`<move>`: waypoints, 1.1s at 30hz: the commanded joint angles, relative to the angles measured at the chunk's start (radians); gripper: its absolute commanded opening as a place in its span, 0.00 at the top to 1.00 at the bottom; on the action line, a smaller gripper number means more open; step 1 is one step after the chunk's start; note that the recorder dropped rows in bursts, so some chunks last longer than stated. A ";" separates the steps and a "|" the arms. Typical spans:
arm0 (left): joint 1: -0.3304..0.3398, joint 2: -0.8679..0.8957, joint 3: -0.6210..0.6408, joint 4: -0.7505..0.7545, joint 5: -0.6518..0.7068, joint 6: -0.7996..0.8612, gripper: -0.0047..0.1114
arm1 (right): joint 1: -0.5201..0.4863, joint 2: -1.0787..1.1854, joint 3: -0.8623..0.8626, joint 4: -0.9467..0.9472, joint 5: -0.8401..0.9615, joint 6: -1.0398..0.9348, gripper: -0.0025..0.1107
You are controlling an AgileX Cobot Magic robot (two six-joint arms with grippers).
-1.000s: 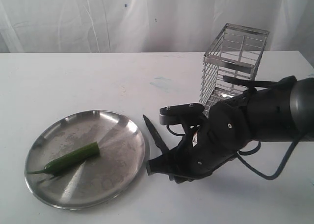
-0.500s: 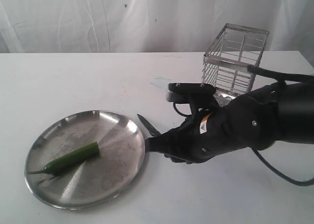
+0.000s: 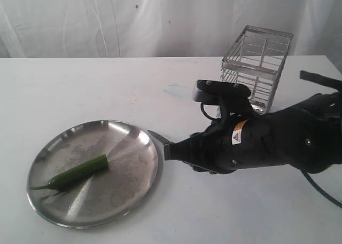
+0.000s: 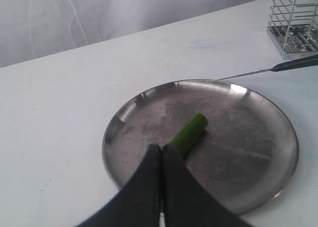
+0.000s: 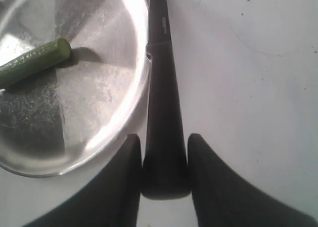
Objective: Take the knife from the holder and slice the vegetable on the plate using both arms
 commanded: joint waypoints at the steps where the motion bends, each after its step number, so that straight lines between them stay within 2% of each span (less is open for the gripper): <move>1: -0.004 -0.005 0.004 -0.003 0.001 -0.005 0.96 | 0.001 -0.028 0.004 -0.014 -0.067 0.012 0.98; 11: -0.004 -0.005 0.004 -0.003 0.001 -0.005 0.96 | -0.010 -0.035 0.039 -0.015 -0.100 0.012 0.98; 19: -0.004 -0.005 0.004 -0.003 0.001 -0.005 0.96 | -0.049 -0.112 0.103 -0.008 -0.172 0.012 0.98; 33: -0.004 -0.005 0.004 -0.003 0.001 -0.005 0.96 | -0.051 -0.215 0.121 -0.010 -0.231 0.010 0.98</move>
